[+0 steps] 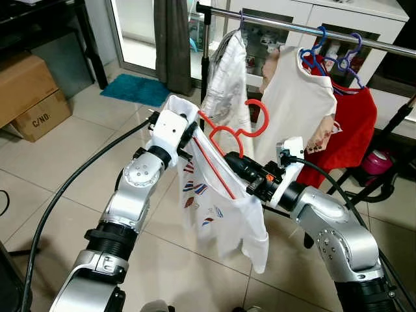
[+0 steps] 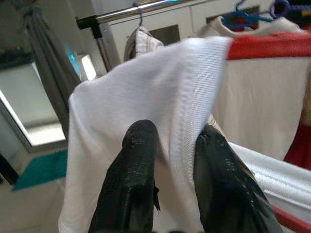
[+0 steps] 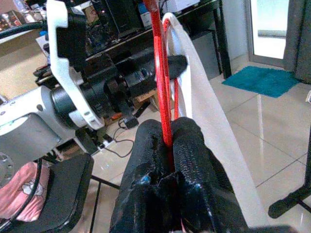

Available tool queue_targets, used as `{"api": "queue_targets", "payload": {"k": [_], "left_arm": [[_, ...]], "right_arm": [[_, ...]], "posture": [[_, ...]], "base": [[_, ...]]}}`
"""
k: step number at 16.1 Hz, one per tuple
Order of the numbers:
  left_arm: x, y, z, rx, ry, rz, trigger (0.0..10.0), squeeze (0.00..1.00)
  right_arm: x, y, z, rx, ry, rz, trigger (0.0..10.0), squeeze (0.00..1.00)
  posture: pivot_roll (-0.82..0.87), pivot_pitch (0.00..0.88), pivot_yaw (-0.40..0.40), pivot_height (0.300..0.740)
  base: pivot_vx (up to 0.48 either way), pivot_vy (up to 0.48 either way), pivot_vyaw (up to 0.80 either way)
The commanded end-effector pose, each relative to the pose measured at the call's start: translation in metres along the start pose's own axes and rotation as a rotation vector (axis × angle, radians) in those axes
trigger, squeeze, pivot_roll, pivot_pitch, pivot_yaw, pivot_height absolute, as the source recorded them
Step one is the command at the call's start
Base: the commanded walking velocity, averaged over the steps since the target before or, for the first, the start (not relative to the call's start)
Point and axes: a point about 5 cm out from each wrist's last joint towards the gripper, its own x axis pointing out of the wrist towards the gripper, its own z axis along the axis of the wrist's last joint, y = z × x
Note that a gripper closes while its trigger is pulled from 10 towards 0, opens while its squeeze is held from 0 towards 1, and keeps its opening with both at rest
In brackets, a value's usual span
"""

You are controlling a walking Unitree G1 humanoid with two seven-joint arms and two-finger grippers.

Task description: Hang hanger

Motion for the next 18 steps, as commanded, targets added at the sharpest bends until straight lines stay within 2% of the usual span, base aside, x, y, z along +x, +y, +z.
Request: {"api": "queue_targets", "payload": {"k": [1, 2, 3, 4, 6, 10, 14, 17, 18], "left_arm": [[0.001, 0.006, 0.01, -0.017, -0.038, 0.028, 0.0, 0.0], [0.001, 0.004, 0.012, -0.022, -0.038, 0.007, 0.0, 0.0], [0.001, -0.003, 0.012, 0.062, -0.05, -0.03, 0.0, 0.0], [0.001, -0.003, 0.012, 0.049, -0.054, -0.023, 0.0, 0.0], [-0.001, 0.001, 0.01, -0.026, -0.039, -0.002, 0.0, 0.0], [-0.002, 0.006, 0.006, -0.041, -0.004, 0.015, 0.0, 0.0], [-0.002, 0.008, 0.009, -0.053, -0.023, 0.017, 0.0, 0.0], [-0.011, 0.018, 0.037, -0.057, -0.121, -0.034, 0.0, 0.0], [-0.011, 0.019, 0.04, -0.054, -0.128, -0.032, 0.0, 0.0]], "right_arm": [[-0.001, 0.0, 0.011, -0.027, -0.039, 0.004, 0.0, 0.0], [-0.001, 0.0, 0.011, -0.028, -0.038, 0.006, 0.0, 0.0], [-0.001, 0.0, 0.011, -0.027, -0.037, 0.008, 0.0, 0.0], [-0.001, 0.0, 0.011, -0.027, -0.036, 0.008, 0.0, 0.0], [-0.002, -0.002, 0.01, -0.027, -0.035, 0.002, 0.0, 0.0], [-0.003, 0.0, 0.008, -0.025, -0.036, -0.009, 0.0, 0.0], [-0.006, -0.001, 0.005, -0.03, -0.01, -0.01, 0.0, 0.0], [-0.017, -0.025, -0.026, -0.091, 0.235, -0.163, 0.0, 0.0], [-0.018, -0.026, -0.028, -0.089, 0.247, -0.176, 0.0, 0.0]], "posture": [[0.01, 0.0, -0.056, 0.74], [0.01, 0.0, -0.056, 0.74], [0.02, 0.0, -0.059, 0.74], [0.02, 0.0, -0.059, 0.74], [0.02, 0.0, -0.05, 0.74], [0.01, 0.0, -0.047, 0.74], [0.01, 0.0, -0.052, 0.74], [0.02, 0.0, -0.065, 0.74], [0.02, 0.0, -0.065, 0.74]], "base": [[0.0, 0.0, 0.0], [0.0, 0.0, 0.0], [0.0, 0.0, 0.0], [0.0, 0.0, 0.0], [0.0, 0.0, 0.0], [0.0, 0.0, 0.0], [0.0, 0.0, 0.0], [0.0, 0.0, 0.0], [0.0, 0.0, 0.0]]}}
